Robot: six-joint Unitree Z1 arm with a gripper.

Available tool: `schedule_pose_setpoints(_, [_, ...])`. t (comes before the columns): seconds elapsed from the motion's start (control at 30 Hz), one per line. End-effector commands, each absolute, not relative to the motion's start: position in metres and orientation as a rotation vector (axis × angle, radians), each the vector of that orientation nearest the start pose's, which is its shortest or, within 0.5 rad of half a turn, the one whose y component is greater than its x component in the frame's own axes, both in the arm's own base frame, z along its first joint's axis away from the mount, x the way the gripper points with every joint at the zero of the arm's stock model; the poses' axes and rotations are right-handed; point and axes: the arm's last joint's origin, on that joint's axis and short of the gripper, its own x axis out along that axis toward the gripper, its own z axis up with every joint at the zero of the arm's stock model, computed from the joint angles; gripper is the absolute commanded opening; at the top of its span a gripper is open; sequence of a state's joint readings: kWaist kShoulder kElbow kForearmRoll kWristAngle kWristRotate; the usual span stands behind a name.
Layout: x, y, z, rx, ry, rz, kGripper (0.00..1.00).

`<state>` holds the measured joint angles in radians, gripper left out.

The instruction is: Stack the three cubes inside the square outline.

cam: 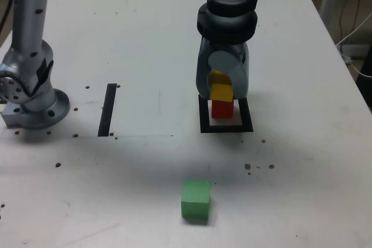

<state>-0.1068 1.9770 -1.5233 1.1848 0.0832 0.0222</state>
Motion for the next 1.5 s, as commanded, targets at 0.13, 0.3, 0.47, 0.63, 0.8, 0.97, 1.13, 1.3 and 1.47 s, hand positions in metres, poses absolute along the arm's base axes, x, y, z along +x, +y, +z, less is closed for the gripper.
schedule_pose_setpoints(0.13, [0.349, -0.033, 0.26, 0.177, 1.644, -0.035, 0.99])
schedule_pose_setpoints(0.3, [0.347, -0.032, 0.263, 0.182, 1.651, -0.031, 0.99])
schedule_pose_setpoints(0.47, [0.341, -0.035, 0.268, 0.189, 1.661, -0.038, 0.99])
schedule_pose_setpoints(0.63, [0.331, -0.051, 0.277, 0.201, 1.665, -0.062, 0.99])
schedule_pose_setpoints(0.8, [0.308, -0.079, 0.282, 0.174, 1.699, -0.023, 0.99])
schedule_pose_setpoints(0.97, [0.289, -0.115, 0.281, 0.128, 1.722, 0.003, 0.99])
schedule_pose_setpoints(1.13, [0.269, -0.158, 0.277, 0.058, 1.73, 0.008, 0.99])
schedule_pose_setpoints(1.3, [0.258, -0.194, 0.271, 0.002, 1.682, -0.016, 0.99])
schedule_pose_setpoints(1.47, [0.257, -0.211, 0.262, -0.021, 1.659, -0.015, 1.0])
